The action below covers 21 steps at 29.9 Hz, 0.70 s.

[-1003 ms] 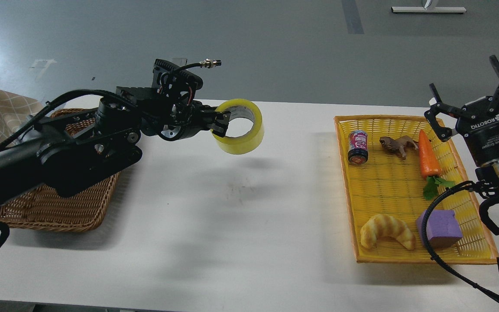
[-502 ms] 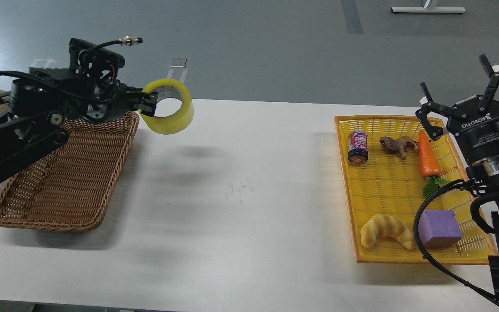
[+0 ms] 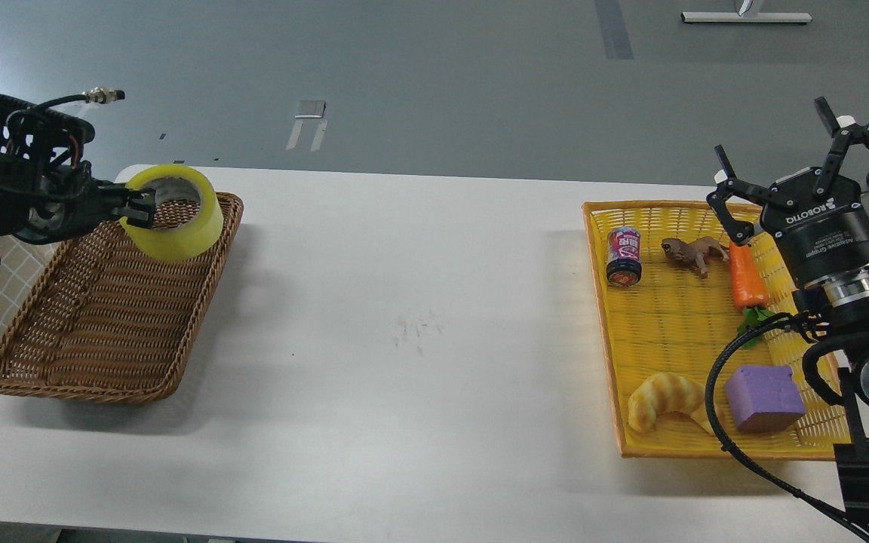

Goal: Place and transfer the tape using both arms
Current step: 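Carry the tape roll over the wicker basket with the left gripper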

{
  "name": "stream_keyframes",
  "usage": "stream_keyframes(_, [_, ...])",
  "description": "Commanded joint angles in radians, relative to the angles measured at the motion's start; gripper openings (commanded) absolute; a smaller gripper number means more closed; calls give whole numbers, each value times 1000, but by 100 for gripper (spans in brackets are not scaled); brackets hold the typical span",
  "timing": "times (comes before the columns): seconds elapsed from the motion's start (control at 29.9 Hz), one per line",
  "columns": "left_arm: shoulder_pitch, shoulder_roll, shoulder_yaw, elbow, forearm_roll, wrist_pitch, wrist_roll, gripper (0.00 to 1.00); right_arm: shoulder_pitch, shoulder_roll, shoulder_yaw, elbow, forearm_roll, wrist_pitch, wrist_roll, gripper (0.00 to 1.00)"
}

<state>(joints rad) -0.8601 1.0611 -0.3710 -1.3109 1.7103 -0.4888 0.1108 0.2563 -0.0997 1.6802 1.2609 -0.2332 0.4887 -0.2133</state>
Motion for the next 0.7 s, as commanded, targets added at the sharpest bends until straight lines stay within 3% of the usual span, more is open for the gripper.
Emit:
stream_keyframes(0.0, [39, 19, 0, 10, -1, 0, -3, 0, 0, 3, -4, 0, 0, 0, 0, 100])
stream_keyframes(0.33, [130, 25, 0, 71, -3, 0, -37, 0, -3, 2, -4, 0, 0, 0, 0, 100])
stream_keyframes(0.67, [194, 13, 0, 117, -18, 67, -60, 0, -5, 2, -7, 2, 0, 0, 0, 100])
